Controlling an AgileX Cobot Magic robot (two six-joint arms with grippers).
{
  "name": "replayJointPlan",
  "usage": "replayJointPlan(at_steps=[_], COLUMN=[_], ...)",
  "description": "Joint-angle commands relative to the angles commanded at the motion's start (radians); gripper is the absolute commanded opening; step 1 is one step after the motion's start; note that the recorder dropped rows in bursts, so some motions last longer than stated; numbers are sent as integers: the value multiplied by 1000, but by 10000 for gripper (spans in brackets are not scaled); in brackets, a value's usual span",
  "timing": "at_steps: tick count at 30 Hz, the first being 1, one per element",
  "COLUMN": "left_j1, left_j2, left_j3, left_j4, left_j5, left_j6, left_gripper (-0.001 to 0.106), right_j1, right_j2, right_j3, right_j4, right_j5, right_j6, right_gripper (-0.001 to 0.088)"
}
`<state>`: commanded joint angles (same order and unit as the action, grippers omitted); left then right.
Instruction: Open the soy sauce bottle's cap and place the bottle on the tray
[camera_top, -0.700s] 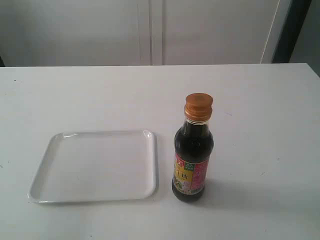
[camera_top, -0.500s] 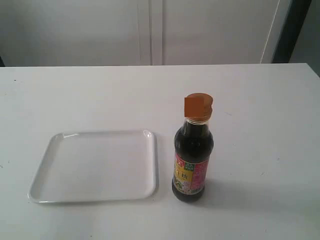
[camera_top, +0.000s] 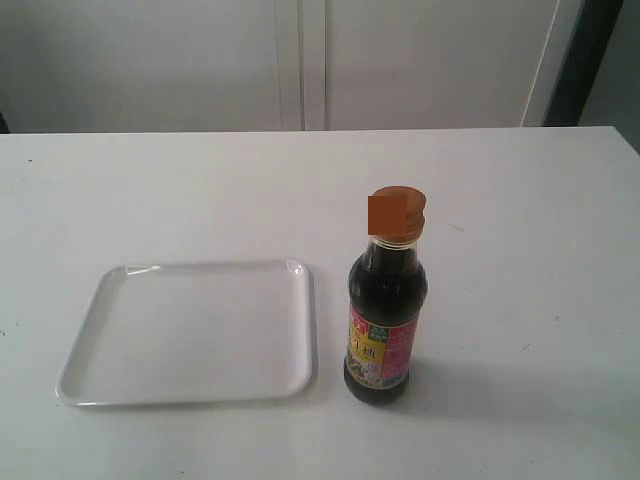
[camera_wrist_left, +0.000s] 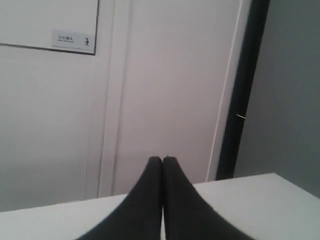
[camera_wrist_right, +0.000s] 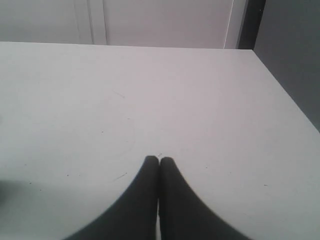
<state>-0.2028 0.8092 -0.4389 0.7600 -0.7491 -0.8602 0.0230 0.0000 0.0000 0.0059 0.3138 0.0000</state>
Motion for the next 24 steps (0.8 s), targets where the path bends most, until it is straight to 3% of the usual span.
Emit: replayJointPlan(at_steps=[4,6,8,9,10,11,12,17,22,24], left_j1=[-21,-51,-61,-65,-71,-85,-92,-197,-335,-358], left_j2=[61,96,131,160,175,201,215,306,441,477], left_j3=[-34,-50,-53,-53,-53,-53,-53,-69,-175,-202], left_j4=[210,230,228,214,195,168,166,168,168,166], left_j5=[-24,-101,-196,-258,-282,-302,-306,-354,-348,-348], left_j6=[-100,-108,-89,-112,-128,-136,-136,-128,-52,-52], left_gripper=[2,124,399,656,779,970,1049,1052,1052,1052], right_j1=[0,0,0,0,0,0,0,0,0,0], right_j2=[0,0,0,0,0,0,0,0,0,0], right_j3=[0,0,0,0,0,0,0,0,0,0], right_j4=[0,0,0,0,0,0,0,0,0,0], right_j5=[0,0,0,0,0,0,0,0,0,0], right_j6=[0,0,0,0,0,0,0,0,0,0], right_gripper=[0,0,0,0,0,0,0,0,0,0])
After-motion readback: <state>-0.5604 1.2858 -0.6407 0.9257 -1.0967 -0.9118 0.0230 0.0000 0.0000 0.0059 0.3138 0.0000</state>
